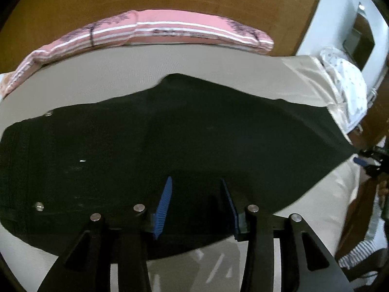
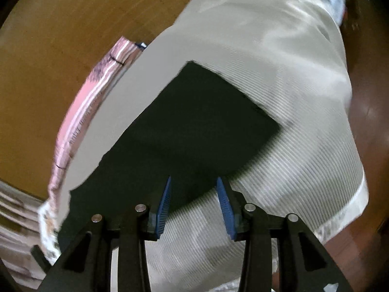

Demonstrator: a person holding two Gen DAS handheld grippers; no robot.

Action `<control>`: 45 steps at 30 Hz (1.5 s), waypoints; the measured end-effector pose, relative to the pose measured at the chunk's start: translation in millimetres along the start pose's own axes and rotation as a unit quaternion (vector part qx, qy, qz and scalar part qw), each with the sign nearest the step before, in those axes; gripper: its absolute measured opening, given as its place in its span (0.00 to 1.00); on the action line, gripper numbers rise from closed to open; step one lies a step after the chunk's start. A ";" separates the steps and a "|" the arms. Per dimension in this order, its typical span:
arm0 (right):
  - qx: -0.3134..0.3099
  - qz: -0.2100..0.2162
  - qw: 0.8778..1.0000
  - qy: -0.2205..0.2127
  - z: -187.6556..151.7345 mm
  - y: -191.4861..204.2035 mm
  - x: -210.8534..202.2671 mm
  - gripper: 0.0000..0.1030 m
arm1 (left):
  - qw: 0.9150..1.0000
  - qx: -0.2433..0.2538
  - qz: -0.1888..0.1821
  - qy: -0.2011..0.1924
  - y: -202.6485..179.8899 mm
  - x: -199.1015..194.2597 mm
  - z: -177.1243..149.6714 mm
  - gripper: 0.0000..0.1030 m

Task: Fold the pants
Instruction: 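Grasp the hem corner with the right tool and fold it toward the left tool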

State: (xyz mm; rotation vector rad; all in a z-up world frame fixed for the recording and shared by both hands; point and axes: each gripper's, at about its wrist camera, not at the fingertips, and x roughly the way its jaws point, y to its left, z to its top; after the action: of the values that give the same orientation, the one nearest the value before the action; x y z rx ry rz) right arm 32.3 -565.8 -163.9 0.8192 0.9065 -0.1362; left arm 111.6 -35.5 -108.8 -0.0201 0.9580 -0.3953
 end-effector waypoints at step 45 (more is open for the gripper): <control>0.085 0.118 0.988 -0.050 51.7 -13.9 13.4 0.08 | 0.987 0.109 -0.096 0.070 -157.1 84.4 25.8 0.43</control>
State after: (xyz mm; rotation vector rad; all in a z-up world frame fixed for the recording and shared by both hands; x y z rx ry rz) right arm 68.2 -607.8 -164.1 1.0627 0.7045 -0.0479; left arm 125.1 -213.9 -130.8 0.1165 1.0504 -0.6843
